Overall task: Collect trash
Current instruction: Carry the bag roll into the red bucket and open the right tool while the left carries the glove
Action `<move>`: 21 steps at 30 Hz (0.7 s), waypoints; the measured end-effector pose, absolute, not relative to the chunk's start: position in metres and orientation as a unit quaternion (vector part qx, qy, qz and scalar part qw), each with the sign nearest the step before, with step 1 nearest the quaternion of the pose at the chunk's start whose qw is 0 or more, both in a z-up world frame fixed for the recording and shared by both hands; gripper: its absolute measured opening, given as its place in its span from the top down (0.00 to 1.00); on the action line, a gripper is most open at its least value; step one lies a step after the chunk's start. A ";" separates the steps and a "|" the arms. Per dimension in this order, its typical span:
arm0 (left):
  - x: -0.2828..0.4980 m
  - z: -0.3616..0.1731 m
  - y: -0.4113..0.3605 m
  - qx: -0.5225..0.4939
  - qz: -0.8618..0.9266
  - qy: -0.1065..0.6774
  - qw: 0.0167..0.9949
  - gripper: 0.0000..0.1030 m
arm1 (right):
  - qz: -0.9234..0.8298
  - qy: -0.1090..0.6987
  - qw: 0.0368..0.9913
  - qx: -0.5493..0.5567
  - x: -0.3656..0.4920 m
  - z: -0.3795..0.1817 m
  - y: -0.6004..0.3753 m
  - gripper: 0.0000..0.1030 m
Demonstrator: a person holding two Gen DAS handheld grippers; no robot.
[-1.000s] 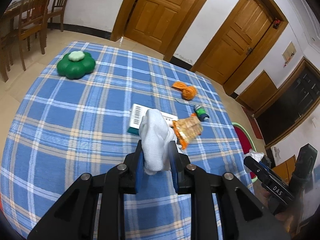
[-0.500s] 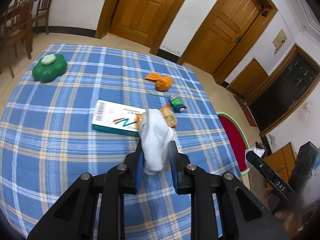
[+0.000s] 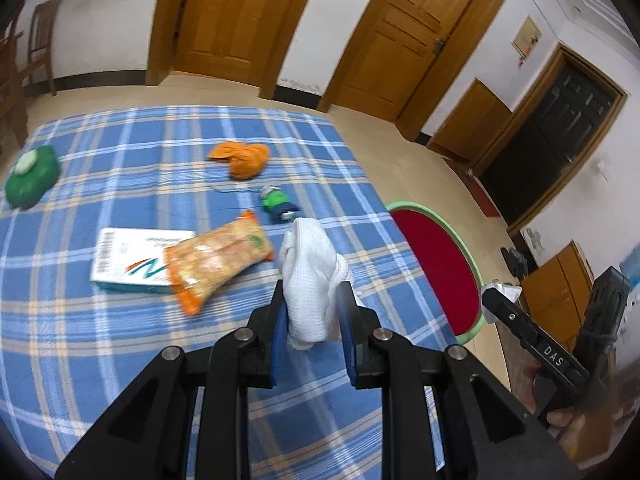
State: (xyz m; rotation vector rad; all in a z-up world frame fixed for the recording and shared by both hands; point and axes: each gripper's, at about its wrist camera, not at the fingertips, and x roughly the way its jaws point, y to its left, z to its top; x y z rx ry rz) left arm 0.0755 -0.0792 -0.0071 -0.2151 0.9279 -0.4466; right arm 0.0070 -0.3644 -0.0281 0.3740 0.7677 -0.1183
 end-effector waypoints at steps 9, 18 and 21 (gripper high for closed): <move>0.091 -0.007 -0.125 -0.076 -0.249 0.447 0.856 0.78 | -0.094 0.385 0.900 0.182 0.018 -0.053 -0.395 0.24; 0.112 -0.007 -0.159 -0.062 -0.269 0.447 0.851 0.78 | -0.098 0.393 0.895 0.187 0.029 -0.067 -0.409 0.23; 0.118 -0.008 -0.169 -0.058 -0.275 0.449 0.848 0.78 | -0.099 0.390 0.896 0.190 0.029 -0.068 -0.412 0.17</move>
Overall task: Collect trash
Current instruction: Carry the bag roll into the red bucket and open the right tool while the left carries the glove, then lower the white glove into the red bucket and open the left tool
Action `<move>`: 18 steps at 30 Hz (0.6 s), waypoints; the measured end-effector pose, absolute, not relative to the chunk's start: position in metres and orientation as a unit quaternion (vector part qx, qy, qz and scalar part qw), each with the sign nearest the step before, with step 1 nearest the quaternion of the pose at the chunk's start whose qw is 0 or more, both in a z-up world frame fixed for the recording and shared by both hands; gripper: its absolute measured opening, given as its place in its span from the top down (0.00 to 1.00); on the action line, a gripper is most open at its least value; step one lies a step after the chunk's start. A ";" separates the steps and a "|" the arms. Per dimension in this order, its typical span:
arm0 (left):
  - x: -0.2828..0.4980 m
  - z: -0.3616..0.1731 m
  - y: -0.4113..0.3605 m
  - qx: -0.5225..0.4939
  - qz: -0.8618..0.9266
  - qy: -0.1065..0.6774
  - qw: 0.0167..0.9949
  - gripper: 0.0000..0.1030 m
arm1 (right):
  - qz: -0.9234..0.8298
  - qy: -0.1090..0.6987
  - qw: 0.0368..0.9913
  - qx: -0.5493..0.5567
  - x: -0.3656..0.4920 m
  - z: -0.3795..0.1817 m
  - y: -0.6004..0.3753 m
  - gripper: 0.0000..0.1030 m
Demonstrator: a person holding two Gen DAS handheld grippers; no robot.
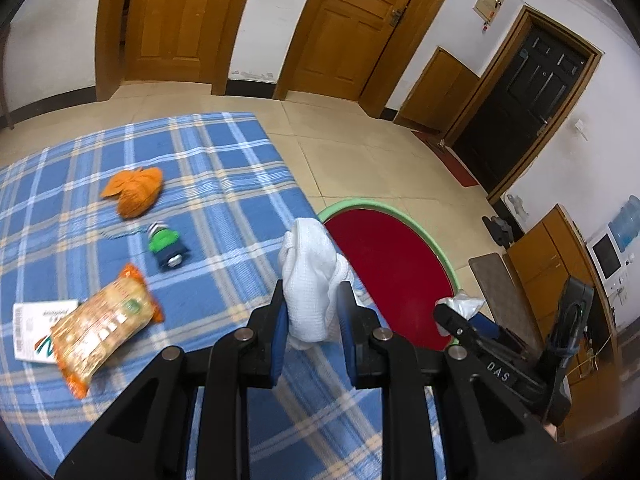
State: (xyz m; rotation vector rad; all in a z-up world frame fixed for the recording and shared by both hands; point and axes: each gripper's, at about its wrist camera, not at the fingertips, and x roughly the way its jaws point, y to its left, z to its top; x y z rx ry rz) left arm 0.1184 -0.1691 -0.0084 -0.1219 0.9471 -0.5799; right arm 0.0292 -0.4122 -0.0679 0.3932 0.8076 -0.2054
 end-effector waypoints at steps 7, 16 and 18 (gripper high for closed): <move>0.132 -0.012 -0.196 -0.044 -0.289 0.454 0.842 0.78 | -0.105 0.379 0.898 0.198 0.022 -0.062 -0.423 0.17; 0.142 -0.022 -0.242 -0.024 -0.323 0.456 0.829 0.78 | -0.122 0.366 0.899 0.206 0.007 -0.057 -0.437 0.17; 0.142 -0.025 -0.254 -0.015 -0.329 0.456 0.827 0.78 | -0.126 0.366 0.898 0.209 0.004 -0.058 -0.440 0.17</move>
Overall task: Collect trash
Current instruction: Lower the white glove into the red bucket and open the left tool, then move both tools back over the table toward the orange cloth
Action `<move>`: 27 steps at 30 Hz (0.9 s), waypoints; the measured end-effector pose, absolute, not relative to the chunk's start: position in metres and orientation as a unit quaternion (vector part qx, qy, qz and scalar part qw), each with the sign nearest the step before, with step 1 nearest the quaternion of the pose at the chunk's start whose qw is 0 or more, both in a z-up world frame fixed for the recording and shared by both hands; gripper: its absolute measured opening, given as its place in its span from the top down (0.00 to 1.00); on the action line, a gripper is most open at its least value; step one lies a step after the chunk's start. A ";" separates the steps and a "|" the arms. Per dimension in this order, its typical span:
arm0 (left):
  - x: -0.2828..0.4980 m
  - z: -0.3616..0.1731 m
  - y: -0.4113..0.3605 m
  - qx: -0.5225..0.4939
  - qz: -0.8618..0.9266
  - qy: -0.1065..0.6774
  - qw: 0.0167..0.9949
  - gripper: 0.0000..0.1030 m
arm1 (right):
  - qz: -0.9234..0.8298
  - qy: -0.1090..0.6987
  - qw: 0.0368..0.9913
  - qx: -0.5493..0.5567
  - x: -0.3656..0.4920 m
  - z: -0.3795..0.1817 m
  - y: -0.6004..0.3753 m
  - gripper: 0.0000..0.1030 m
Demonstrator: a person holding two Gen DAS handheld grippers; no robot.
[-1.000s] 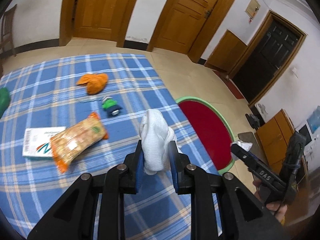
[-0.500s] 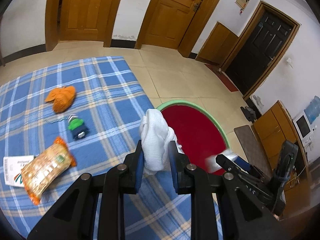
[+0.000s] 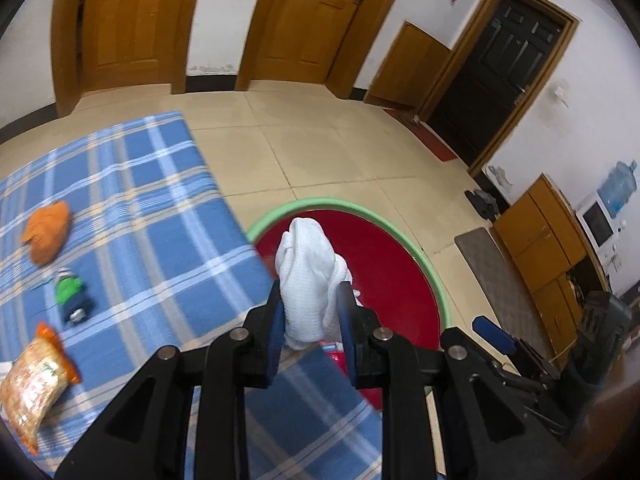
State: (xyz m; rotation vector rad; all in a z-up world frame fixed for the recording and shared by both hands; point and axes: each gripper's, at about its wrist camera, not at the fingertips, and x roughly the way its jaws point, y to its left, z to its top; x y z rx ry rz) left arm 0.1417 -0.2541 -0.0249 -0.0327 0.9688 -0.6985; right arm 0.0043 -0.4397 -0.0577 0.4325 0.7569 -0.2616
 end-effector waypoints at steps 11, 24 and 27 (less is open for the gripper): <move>0.139 -0.029 -0.271 0.000 -0.322 0.462 0.826 0.64 | -0.131 0.362 0.896 0.221 -0.002 -0.058 -0.448 0.16; 0.149 -0.021 -0.229 -0.013 -0.284 0.455 0.844 0.64 | -0.127 0.363 0.898 0.215 0.003 -0.049 -0.436 0.16; 0.153 -0.018 -0.218 -0.014 -0.274 0.453 0.849 0.64 | -0.124 0.365 0.898 0.214 0.005 -0.046 -0.432 0.16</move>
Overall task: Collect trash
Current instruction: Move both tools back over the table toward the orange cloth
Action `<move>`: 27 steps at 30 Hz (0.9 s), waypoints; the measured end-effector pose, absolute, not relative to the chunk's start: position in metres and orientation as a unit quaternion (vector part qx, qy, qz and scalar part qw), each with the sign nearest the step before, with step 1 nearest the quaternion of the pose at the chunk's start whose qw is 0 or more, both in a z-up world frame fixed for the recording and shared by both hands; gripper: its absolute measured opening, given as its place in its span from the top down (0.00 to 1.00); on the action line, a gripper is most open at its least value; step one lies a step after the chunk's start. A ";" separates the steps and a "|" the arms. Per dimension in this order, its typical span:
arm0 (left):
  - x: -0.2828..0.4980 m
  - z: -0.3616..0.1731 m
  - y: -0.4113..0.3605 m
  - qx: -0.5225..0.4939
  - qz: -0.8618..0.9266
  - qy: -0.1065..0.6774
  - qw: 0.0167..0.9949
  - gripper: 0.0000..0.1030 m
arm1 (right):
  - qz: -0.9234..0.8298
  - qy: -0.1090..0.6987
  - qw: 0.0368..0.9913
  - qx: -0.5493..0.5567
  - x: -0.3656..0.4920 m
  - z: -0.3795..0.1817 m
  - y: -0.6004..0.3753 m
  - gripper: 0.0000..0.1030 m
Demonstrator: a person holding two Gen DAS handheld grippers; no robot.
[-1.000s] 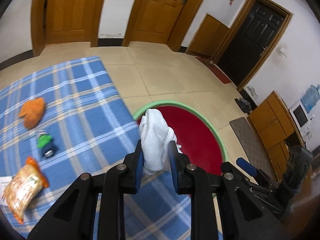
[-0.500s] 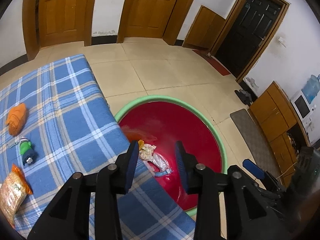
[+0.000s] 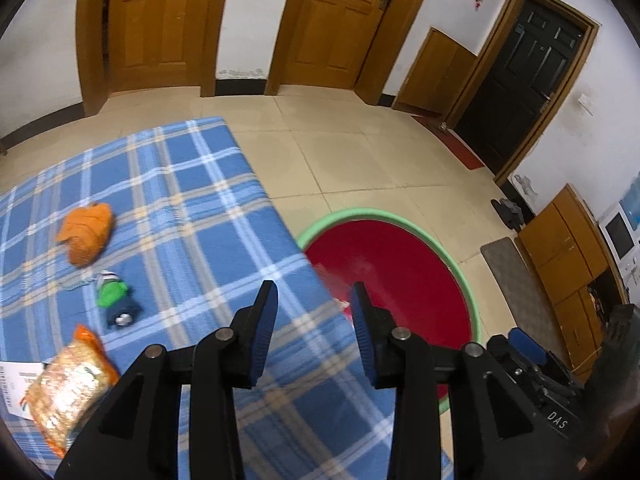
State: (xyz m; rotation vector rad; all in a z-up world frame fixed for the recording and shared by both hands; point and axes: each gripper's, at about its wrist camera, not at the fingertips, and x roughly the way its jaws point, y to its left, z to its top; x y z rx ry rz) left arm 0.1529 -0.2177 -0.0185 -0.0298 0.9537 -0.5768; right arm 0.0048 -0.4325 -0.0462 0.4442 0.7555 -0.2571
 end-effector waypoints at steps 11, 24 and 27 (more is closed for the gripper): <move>0.175 -0.011 -0.177 -0.012 -0.225 0.443 0.868 0.64 | -0.121 0.369 0.898 0.207 0.013 -0.038 -0.416 0.16; 0.226 -0.026 -0.125 0.000 -0.159 0.457 0.875 0.64 | -0.124 0.377 0.895 0.204 0.030 -0.034 -0.398 0.16; 0.241 -0.035 -0.112 -0.002 -0.141 0.466 0.873 0.64 | -0.124 0.382 0.893 0.203 0.034 -0.036 -0.396 0.16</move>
